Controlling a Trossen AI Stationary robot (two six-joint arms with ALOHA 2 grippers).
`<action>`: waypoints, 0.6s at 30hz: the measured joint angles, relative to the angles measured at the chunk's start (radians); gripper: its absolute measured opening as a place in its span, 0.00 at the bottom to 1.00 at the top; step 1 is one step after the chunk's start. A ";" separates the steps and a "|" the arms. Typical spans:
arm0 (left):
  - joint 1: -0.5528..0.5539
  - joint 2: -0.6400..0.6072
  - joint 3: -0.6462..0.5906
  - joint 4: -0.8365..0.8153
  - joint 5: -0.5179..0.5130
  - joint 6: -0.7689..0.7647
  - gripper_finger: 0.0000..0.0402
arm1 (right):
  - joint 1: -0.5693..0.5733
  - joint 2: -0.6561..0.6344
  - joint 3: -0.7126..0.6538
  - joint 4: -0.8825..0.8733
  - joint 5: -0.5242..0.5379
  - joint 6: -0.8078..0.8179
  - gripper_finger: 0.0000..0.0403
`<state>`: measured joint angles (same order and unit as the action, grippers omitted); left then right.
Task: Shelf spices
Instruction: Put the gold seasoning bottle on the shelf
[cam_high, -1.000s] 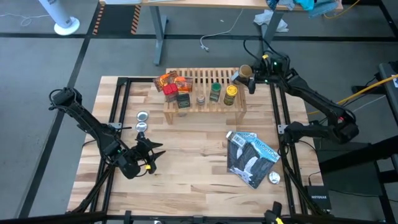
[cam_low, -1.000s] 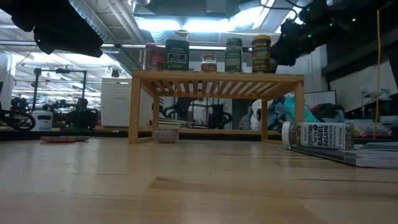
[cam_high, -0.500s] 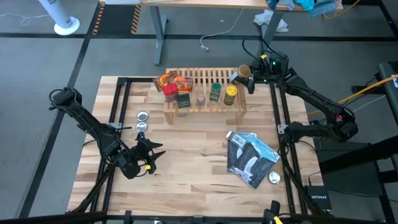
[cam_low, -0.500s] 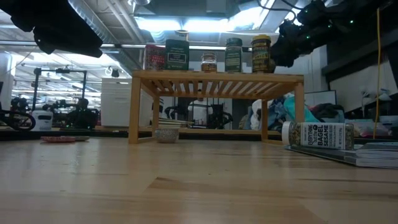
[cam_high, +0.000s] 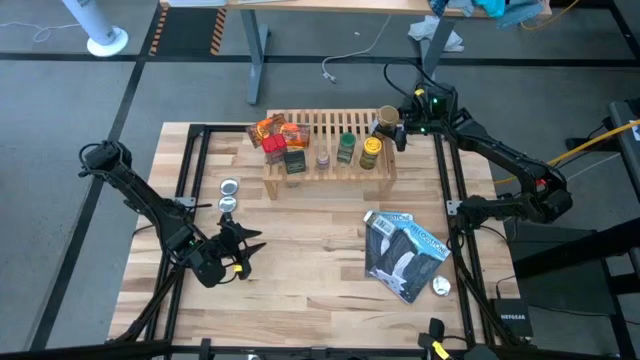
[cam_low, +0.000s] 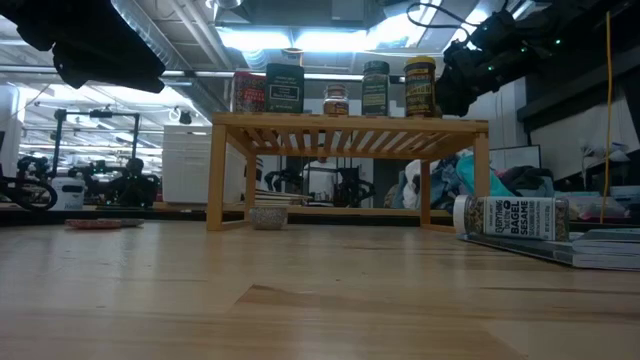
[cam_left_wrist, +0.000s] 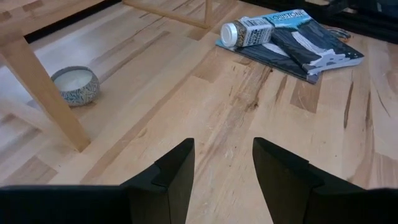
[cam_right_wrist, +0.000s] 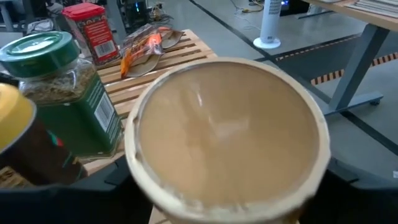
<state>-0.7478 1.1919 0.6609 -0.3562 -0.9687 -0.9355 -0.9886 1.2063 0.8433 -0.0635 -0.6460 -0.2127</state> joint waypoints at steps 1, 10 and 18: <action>0.002 0.000 0.000 0.000 0.000 -0.008 0.39 | 0.000 0.006 0.000 0.009 -0.001 0.001 0.71; 0.001 0.000 0.000 0.000 0.000 0.048 0.39 | 0.001 0.025 -0.001 0.064 0.000 0.025 0.71; 0.001 0.000 0.000 0.000 0.000 0.077 0.39 | 0.001 0.025 -0.003 0.139 0.004 0.054 0.71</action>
<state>-0.7464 1.1919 0.6609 -0.3561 -0.9684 -0.8588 -0.9878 1.2316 0.8402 0.0760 -0.6422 -0.1589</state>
